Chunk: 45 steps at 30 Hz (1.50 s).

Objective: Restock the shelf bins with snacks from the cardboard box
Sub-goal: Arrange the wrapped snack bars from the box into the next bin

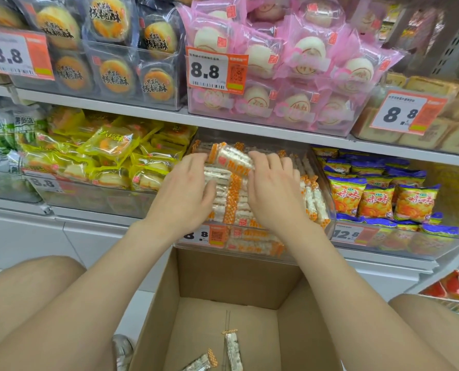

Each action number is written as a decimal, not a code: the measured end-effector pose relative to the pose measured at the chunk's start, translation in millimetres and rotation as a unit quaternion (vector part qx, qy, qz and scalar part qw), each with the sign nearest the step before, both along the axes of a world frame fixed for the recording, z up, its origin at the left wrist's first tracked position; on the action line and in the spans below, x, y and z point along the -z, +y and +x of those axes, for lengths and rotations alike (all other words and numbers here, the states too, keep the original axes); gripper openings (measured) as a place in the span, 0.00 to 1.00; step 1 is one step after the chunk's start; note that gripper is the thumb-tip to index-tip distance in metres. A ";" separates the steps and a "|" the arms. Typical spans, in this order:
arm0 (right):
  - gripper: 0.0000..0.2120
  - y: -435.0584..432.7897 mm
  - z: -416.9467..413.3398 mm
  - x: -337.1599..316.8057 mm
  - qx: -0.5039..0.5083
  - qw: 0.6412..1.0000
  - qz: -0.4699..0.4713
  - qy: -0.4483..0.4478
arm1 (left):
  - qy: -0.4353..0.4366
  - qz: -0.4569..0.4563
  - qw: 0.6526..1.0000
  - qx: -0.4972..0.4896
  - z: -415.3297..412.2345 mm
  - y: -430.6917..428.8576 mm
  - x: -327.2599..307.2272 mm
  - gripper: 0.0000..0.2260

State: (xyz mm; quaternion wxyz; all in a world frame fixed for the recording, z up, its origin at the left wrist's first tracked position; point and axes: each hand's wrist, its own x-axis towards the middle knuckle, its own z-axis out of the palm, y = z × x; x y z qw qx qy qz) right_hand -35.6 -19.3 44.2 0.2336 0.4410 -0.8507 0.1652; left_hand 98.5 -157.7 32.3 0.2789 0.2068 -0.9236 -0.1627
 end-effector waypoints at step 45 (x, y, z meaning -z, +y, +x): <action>0.33 -138.2 -47.5 -7.9 0.068 0.979 0.099 -0.167 | -0.246 -0.140 0.959 -0.025 -11.6 -2.1 13.5 0.37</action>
